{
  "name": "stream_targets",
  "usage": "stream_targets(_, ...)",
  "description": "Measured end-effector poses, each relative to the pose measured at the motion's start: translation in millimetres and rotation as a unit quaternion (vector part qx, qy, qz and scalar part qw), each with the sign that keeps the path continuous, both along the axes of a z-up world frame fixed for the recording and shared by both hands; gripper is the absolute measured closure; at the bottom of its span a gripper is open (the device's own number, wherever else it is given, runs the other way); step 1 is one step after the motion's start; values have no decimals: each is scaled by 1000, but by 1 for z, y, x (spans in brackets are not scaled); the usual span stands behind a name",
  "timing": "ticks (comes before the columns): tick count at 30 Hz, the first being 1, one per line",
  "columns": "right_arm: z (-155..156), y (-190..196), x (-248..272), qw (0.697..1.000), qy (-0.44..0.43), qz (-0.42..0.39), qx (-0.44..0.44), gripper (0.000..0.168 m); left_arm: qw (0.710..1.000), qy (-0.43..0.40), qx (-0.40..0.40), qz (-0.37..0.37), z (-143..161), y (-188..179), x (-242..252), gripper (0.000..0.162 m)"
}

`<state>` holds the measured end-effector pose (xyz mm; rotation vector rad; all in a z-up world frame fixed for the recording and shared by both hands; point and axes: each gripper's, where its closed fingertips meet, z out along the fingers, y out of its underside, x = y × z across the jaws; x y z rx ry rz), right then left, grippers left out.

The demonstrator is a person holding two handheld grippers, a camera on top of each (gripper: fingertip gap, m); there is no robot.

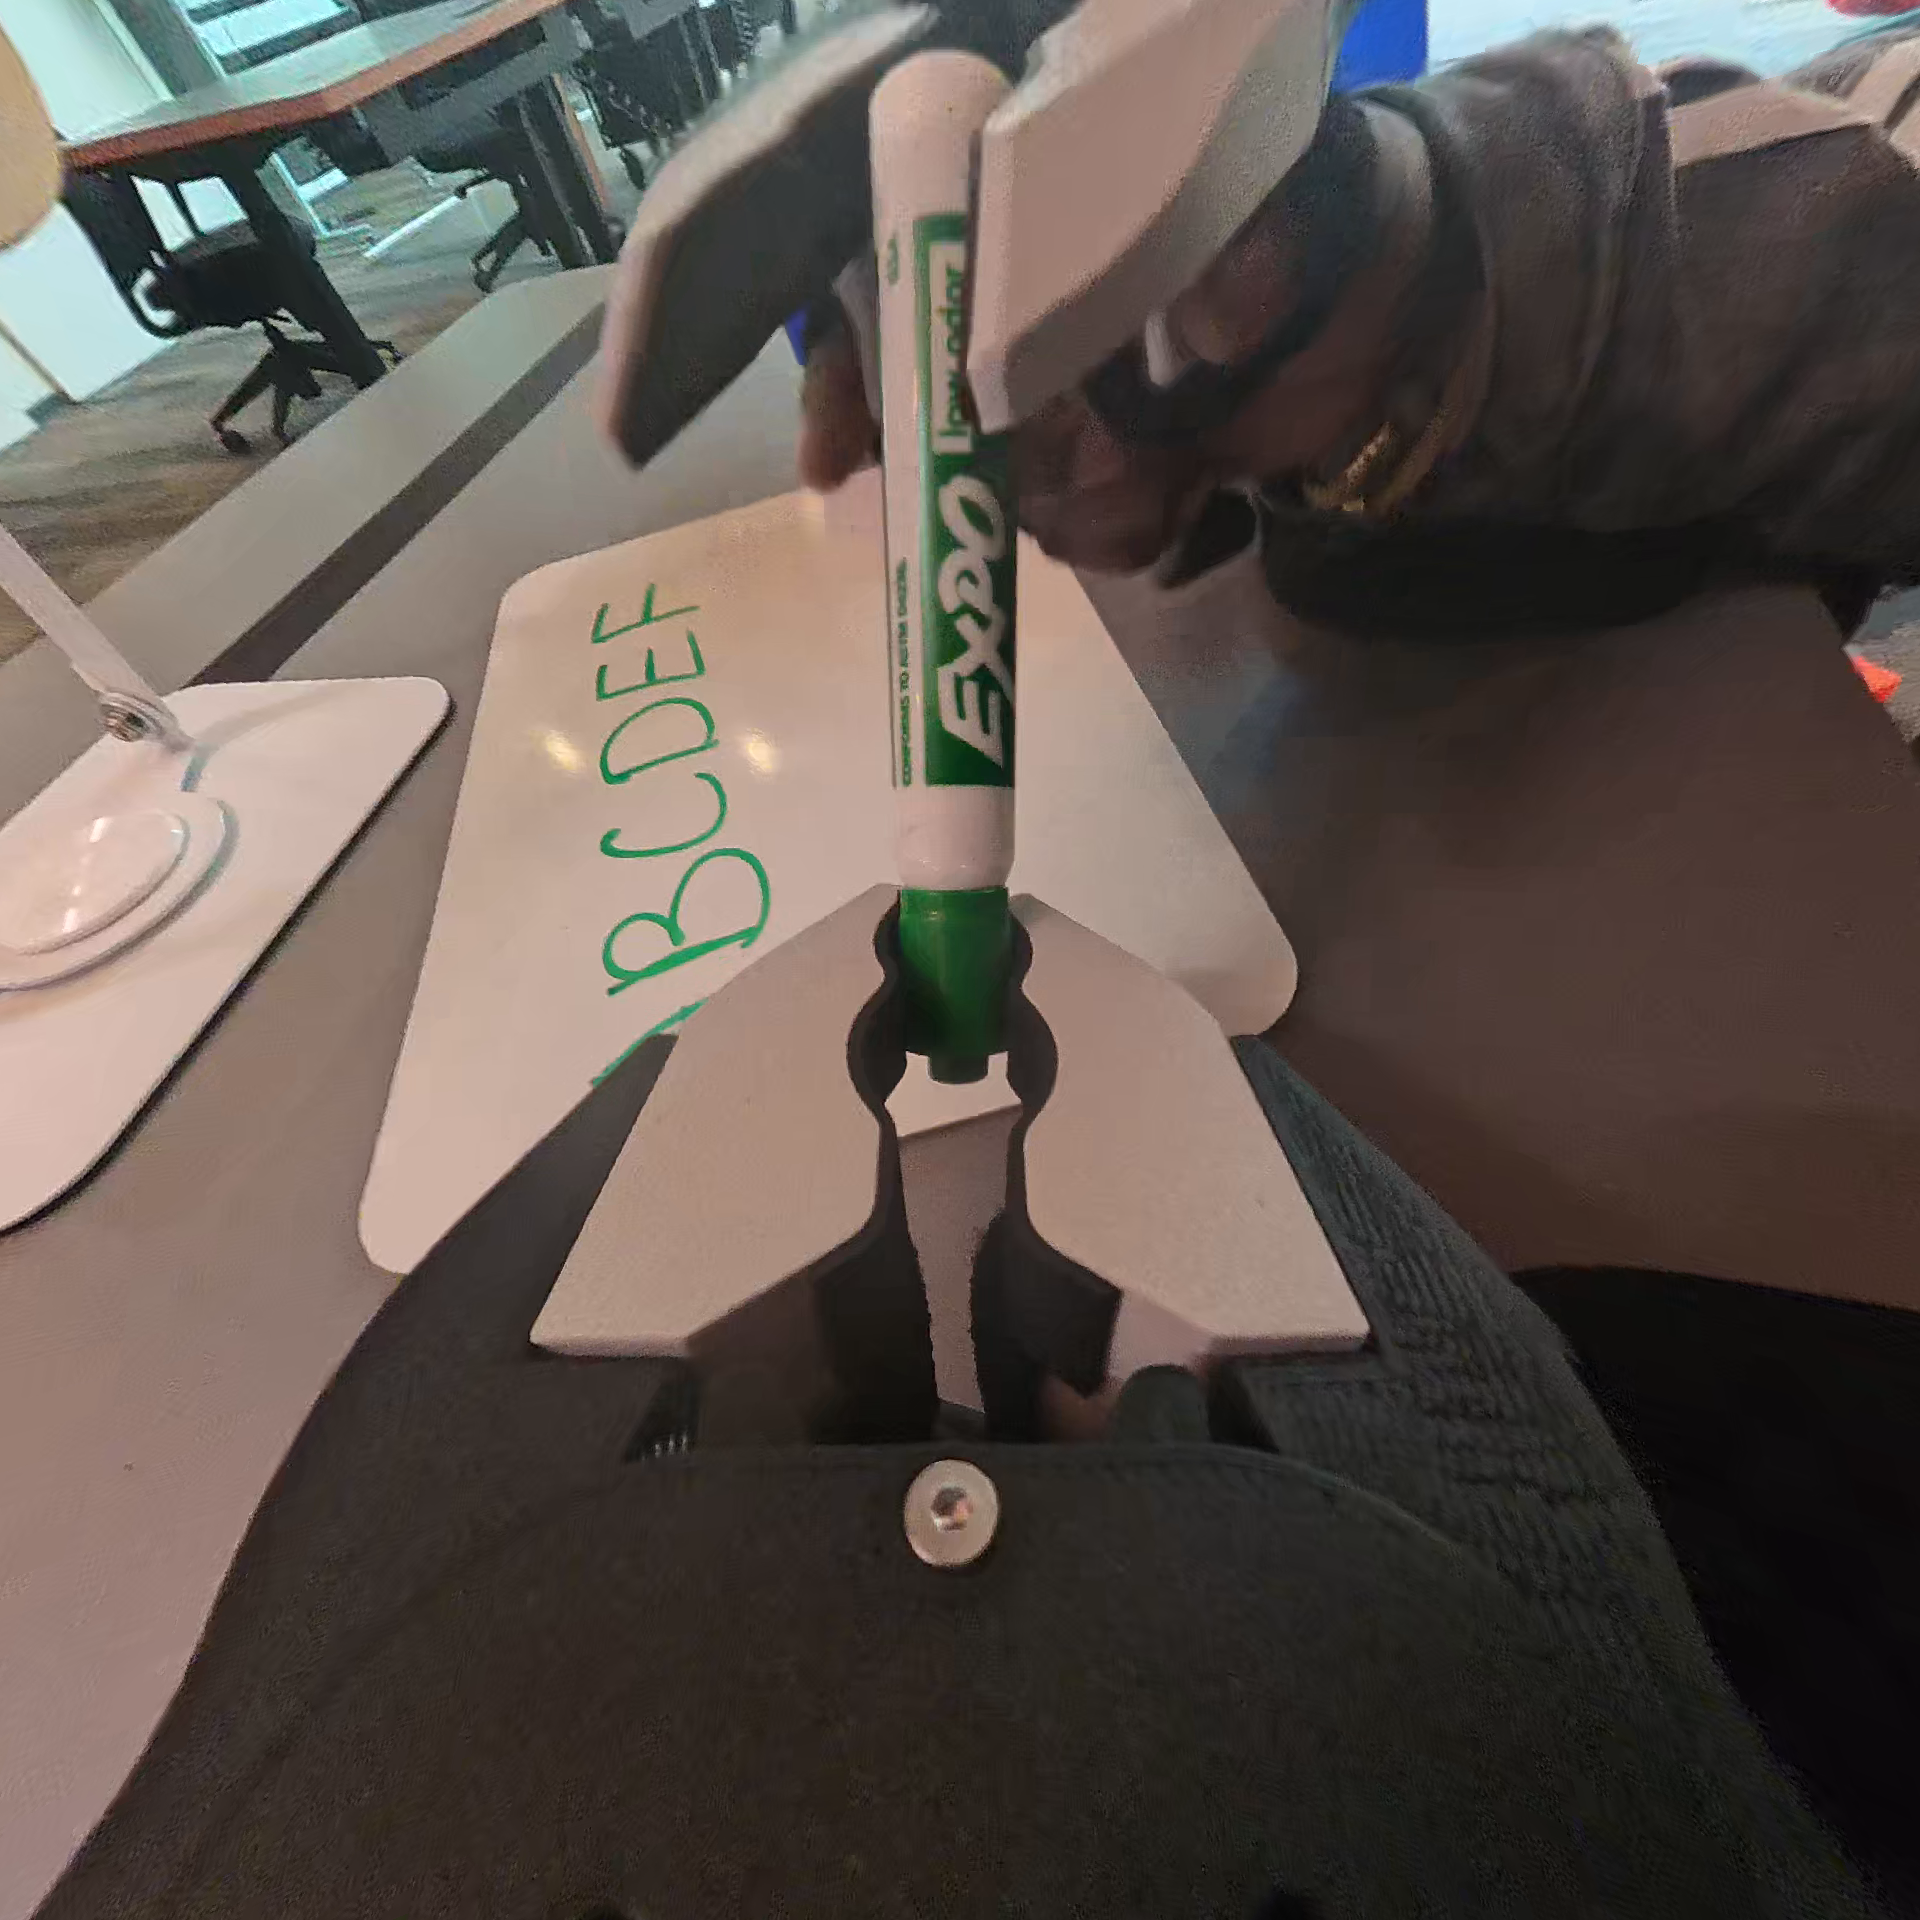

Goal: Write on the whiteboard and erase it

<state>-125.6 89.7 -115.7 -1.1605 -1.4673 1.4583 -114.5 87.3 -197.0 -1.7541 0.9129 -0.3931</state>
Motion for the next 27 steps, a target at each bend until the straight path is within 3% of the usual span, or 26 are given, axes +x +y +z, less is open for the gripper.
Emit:
stream_targets(4,-12,-13,19,997,-35,16,64,146,1000,18,8,-24,-2,-5,8,147)
stream_targets(7,-11,-23,29,995,-28,2,101,148,998,34,39,-29,-1,-6,15,146)
stream_targets(10,-3,-24,49,989,-8,-42,141,148,999,4,43,-27,5,-5,18,118)
stream_targets(13,18,-5,88,980,23,-128,153,148,999,-2,32,4,4,2,11,102)
stream_targets(17,54,50,182,925,37,-322,199,148,998,-3,8,61,-1,14,-4,78)
stream_targets(21,59,94,299,840,-6,-502,206,148,996,-11,3,83,-2,19,-12,74)
stream_targets(23,48,101,345,811,-29,-552,193,148,996,-13,11,92,1,21,-15,74)
stream_targets(27,32,113,395,782,-30,-603,156,148,994,-9,27,107,5,24,-20,77)
